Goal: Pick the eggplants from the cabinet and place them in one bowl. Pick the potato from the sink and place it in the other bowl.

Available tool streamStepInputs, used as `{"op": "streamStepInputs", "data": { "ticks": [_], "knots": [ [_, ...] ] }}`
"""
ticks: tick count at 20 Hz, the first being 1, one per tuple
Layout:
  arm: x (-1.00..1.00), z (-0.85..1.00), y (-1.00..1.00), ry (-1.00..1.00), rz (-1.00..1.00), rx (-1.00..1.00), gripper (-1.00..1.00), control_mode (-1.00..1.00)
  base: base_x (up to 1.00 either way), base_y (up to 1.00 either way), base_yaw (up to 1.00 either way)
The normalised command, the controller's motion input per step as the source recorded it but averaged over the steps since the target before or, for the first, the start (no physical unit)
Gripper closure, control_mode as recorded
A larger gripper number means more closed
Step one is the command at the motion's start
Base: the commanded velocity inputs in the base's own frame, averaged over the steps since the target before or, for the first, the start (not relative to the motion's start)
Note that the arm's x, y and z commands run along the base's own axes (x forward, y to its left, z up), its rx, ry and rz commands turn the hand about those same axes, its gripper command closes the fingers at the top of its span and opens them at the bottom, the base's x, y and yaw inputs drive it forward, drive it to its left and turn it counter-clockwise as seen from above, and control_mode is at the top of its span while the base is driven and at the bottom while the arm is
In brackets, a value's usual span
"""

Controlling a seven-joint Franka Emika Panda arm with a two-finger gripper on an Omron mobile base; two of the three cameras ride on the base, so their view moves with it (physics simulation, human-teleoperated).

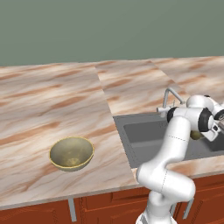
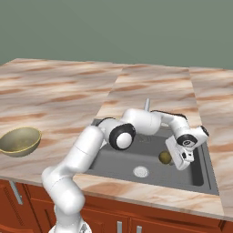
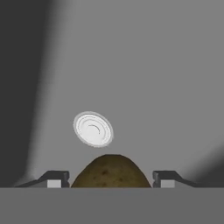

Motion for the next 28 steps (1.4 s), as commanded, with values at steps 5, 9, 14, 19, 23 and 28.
{"op": "streamStepInputs", "data": {
  "ticks": [5,9,14,19,23,28],
  "knots": [
    [-0.23,0.16,0.13,0.04,-0.06,0.00,1.00,-1.00,0.00,0.00,0.00],
    [-0.28,0.19,0.17,0.00,-0.05,0.00,1.00,-1.00,0.00,0.00,0.00],
    [-0.27,0.24,0.25,0.00,-0.04,-0.01,1.00,-1.00,0.00,0.00,0.00],
    [-0.13,0.33,0.22,0.02,-0.03,-0.05,1.00,-1.00,0.00,0.00,0.00],
    [-0.10,0.29,0.24,0.06,-0.01,-0.04,1.00,-1.00,0.00,0.00,0.00],
    [-0.17,0.25,0.33,0.00,-0.03,-0.03,1.00,-1.00,0.00,0.00,0.00]
  ]
}}
